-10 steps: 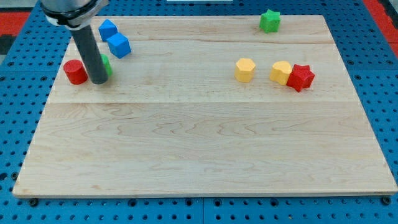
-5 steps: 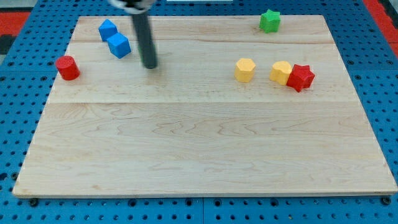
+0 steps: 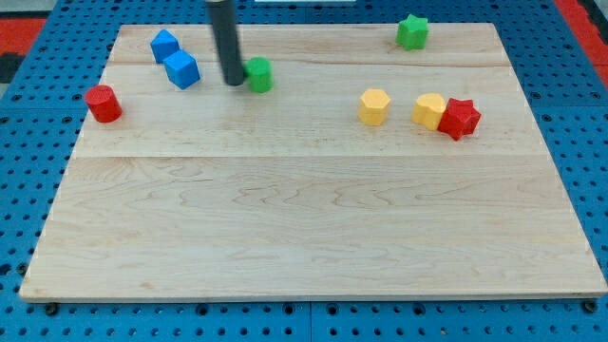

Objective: Separate green circle from red circle and move it below green star

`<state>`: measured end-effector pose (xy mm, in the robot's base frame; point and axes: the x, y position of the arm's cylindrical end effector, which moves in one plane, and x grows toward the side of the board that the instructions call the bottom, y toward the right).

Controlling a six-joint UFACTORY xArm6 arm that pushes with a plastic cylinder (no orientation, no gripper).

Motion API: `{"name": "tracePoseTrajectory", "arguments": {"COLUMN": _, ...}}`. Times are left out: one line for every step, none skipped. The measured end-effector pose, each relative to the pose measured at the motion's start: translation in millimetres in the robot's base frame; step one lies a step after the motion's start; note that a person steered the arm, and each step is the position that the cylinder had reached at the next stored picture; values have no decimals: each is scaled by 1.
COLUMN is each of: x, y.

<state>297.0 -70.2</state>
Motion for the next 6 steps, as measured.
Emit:
{"name": "tracePoseTrajectory", "arguments": {"x": -17, "y": 56}}
{"name": "tracePoseTrajectory", "arguments": {"x": -21, "y": 112}}
{"name": "tracePoseTrajectory", "arguments": {"x": -19, "y": 138}}
{"name": "tracePoseTrajectory", "arguments": {"x": 6, "y": 121}}
{"name": "tracePoseTrajectory", "arguments": {"x": 6, "y": 166}}
{"name": "tracePoseTrajectory", "arguments": {"x": -25, "y": 224}}
